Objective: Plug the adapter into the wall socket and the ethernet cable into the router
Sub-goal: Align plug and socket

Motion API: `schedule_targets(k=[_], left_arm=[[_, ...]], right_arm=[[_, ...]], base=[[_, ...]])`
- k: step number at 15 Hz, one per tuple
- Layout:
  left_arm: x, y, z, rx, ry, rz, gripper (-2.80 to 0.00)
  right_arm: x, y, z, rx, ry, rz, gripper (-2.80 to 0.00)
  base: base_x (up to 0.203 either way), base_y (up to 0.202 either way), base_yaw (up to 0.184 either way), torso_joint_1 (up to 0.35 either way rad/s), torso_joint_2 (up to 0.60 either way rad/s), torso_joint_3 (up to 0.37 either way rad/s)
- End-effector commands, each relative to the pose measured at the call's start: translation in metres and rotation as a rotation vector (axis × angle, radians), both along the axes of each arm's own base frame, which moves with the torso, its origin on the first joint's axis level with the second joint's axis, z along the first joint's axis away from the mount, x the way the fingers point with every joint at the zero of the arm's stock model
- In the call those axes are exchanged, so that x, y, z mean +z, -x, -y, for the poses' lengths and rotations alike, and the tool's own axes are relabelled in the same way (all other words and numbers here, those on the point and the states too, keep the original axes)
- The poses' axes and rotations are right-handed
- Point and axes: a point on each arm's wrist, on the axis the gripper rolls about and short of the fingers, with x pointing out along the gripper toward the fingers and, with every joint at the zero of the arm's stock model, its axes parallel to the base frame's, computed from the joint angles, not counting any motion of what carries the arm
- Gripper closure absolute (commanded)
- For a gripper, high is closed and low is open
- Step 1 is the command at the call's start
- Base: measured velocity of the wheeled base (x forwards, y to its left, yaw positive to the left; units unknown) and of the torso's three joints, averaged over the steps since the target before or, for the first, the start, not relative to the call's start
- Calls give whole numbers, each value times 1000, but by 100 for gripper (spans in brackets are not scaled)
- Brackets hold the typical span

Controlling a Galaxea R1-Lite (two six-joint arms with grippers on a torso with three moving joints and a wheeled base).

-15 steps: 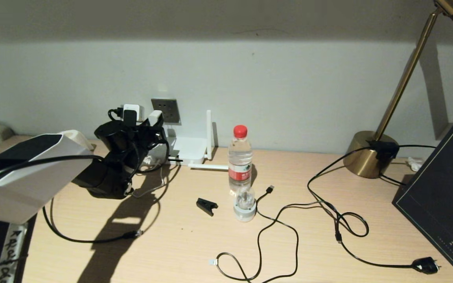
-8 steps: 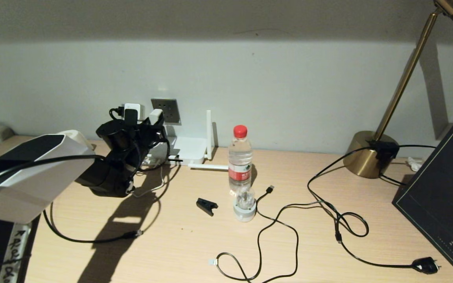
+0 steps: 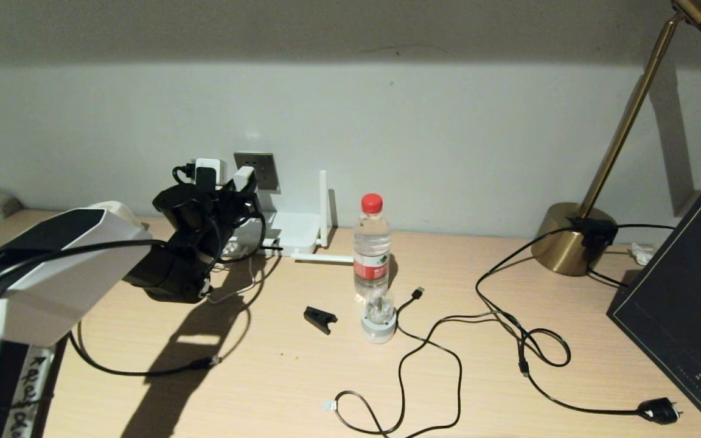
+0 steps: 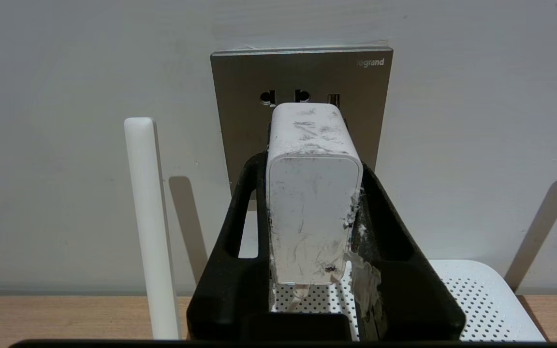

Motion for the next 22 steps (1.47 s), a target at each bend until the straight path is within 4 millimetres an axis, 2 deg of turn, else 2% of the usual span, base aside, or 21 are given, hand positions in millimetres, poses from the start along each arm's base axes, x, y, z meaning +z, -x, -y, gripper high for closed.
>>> schedule_targets(k=[1,22], left_arm=[[-2,-1,1,-4,12,-2,0],[3,-17,3,5,59,1,0]], right_arm=[[0,0,0,0,1,-1,0],[0,0,0,0,1,0,0]], base=[[0,0,0,0,0,0],[0,0,0,0,0,0]])
